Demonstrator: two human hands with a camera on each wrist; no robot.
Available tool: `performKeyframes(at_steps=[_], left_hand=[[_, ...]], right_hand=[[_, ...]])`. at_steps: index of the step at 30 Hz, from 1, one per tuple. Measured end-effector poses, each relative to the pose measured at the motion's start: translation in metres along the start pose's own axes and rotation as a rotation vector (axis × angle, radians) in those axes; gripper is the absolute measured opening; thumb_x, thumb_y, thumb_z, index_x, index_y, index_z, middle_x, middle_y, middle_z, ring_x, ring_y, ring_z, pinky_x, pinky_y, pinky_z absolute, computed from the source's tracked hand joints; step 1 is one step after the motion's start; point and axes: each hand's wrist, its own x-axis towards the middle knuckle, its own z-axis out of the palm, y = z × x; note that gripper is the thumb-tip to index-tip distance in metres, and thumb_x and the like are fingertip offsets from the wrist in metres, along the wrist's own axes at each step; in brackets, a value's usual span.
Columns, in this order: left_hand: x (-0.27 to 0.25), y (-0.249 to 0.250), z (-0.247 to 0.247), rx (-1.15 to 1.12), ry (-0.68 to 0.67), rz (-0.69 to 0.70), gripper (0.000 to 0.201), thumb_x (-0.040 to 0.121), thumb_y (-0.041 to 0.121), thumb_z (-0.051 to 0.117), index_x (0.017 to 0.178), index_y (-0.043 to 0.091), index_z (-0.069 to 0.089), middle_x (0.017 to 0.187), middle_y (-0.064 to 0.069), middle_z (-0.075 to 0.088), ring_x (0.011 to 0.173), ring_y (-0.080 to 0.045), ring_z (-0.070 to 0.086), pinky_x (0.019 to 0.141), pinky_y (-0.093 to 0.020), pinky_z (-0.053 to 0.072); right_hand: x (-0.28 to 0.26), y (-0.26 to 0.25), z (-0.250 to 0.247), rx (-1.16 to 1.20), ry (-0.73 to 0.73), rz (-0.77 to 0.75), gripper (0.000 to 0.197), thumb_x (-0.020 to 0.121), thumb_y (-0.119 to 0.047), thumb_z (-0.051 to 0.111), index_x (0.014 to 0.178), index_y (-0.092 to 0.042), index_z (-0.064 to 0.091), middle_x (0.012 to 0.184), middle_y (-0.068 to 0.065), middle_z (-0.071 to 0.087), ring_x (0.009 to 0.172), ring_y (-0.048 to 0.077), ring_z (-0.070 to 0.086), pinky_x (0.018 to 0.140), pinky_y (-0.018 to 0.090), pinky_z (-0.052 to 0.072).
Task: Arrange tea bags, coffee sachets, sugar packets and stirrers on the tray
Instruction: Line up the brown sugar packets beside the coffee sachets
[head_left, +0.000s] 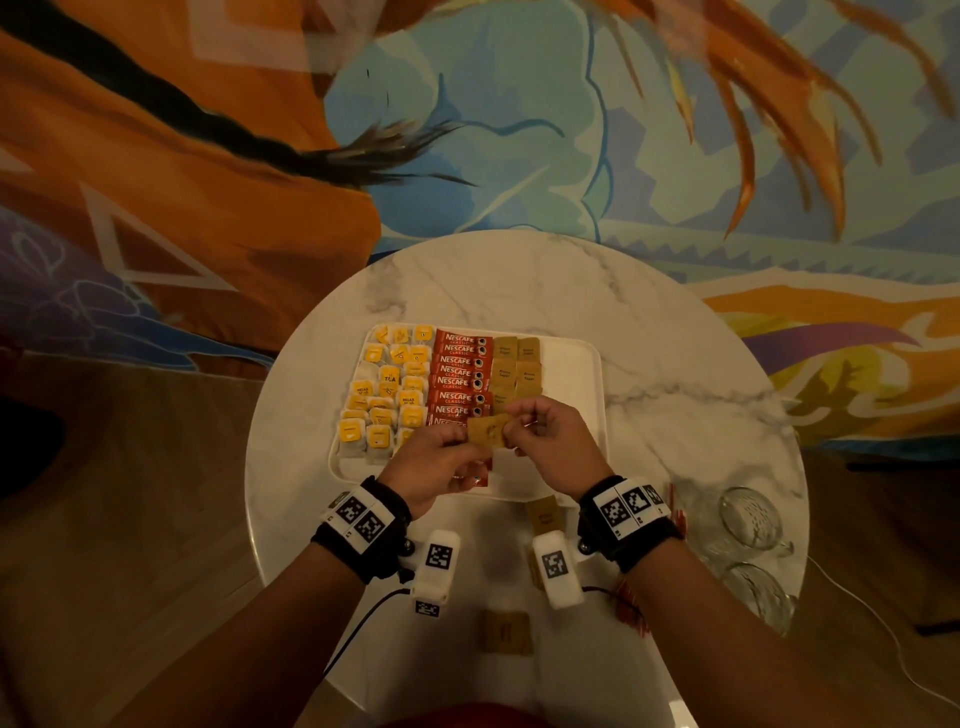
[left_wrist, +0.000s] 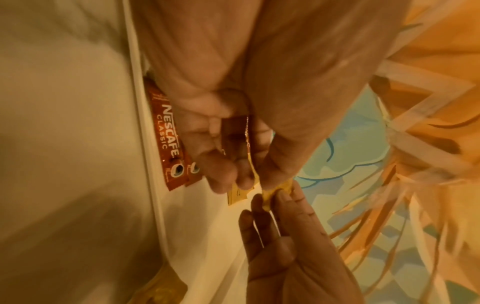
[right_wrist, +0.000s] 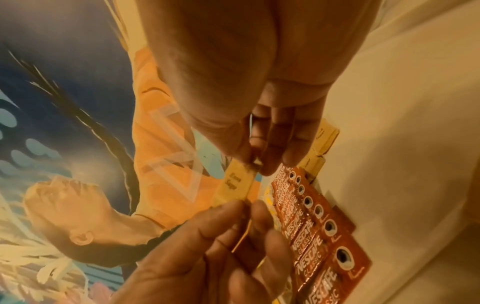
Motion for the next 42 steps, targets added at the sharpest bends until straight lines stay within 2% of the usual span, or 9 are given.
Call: performKeyframes(at_steps=[7,15,20,24,30,34,37,40,42], left_hand=[[-0.004,-0.002,0.002,0.241,-0.147,0.027,0.01,0.086,0.009,0.071,0.087,0.019,0.072,0.079,-0.002,0.069,0.077,-0.015,0.065,0.065,-0.026,0.051],[-0.004,0.003,0.002,0.204,-0.09,0.032,0.01,0.089,0.015,0.071,0.097,0.008,0.074,0.085,-0.008,0.071,0.073,-0.017,0.064,0.06,-0.025,0.048],[-0.001,-0.004,0.0,0.141,0.006,0.04,0.013,0.094,0.012,0.067,0.101,0.003,0.073,0.092,-0.017,0.073,0.066,-0.015,0.061,0.056,-0.025,0.045],[-0.002,-0.009,0.002,0.16,0.021,0.025,0.014,0.094,0.01,0.067,0.101,0.0,0.072,0.082,-0.011,0.07,0.067,-0.016,0.062,0.057,-0.025,0.044],[-0.004,-0.013,0.002,0.204,0.023,-0.016,0.011,0.093,0.01,0.064,0.099,0.007,0.073,0.087,-0.012,0.071,0.068,-0.019,0.063,0.056,-0.025,0.045],[-0.009,-0.017,-0.004,0.302,-0.02,-0.046,0.011,0.092,0.015,0.066,0.098,0.01,0.074,0.089,-0.007,0.072,0.07,-0.017,0.065,0.056,-0.022,0.046],[-0.014,-0.021,-0.008,0.358,-0.022,-0.041,0.011,0.094,0.018,0.065,0.098,0.013,0.074,0.089,-0.006,0.072,0.07,-0.016,0.066,0.056,-0.022,0.046],[-0.018,-0.023,-0.012,0.373,-0.021,-0.04,0.011,0.095,0.021,0.064,0.099,0.015,0.072,0.09,-0.006,0.072,0.072,-0.016,0.065,0.058,-0.022,0.047],[-0.02,-0.024,-0.014,0.369,-0.015,-0.043,0.012,0.095,0.021,0.064,0.1,0.015,0.072,0.091,-0.006,0.072,0.073,-0.016,0.065,0.059,-0.022,0.047]], right_hand=[[0.003,-0.001,0.001,-0.05,-0.043,-0.024,0.016,0.096,-0.007,0.064,0.106,-0.017,0.072,0.099,0.0,0.071,0.084,0.006,0.068,0.074,0.023,0.054],[0.001,0.001,-0.002,-0.07,-0.057,-0.053,0.02,0.095,-0.006,0.064,0.104,-0.022,0.072,0.103,0.002,0.072,0.089,0.01,0.069,0.077,0.022,0.054],[-0.005,0.006,0.002,0.002,-0.017,0.021,0.013,0.096,-0.013,0.065,0.109,-0.012,0.068,0.084,0.004,0.067,0.07,0.01,0.064,0.07,0.025,0.055],[-0.014,0.013,0.006,-0.08,-0.089,0.069,0.011,0.096,-0.017,0.066,0.09,-0.011,0.072,0.074,0.0,0.07,0.062,0.009,0.063,0.066,0.025,0.054],[0.009,0.024,0.004,-0.241,0.151,0.209,0.014,0.091,-0.019,0.07,0.078,-0.022,0.075,0.08,-0.004,0.074,0.065,0.012,0.066,0.067,0.03,0.056],[0.025,0.021,0.008,-0.377,0.164,0.244,0.011,0.092,-0.023,0.071,0.083,-0.018,0.076,0.072,-0.002,0.07,0.058,0.011,0.063,0.055,0.02,0.045],[0.034,0.02,0.012,-0.454,0.168,0.277,0.011,0.09,-0.025,0.073,0.084,-0.017,0.077,0.068,-0.007,0.066,0.067,0.015,0.066,0.061,0.023,0.049],[0.041,0.024,0.013,-0.525,0.17,0.299,0.012,0.088,-0.026,0.075,0.088,-0.015,0.079,0.084,-0.002,0.072,0.082,0.019,0.068,0.074,0.03,0.054],[0.044,0.025,0.014,-0.564,0.177,0.3,0.014,0.087,-0.028,0.076,0.092,-0.015,0.08,0.094,-0.001,0.074,0.084,0.015,0.064,0.074,0.028,0.052]])
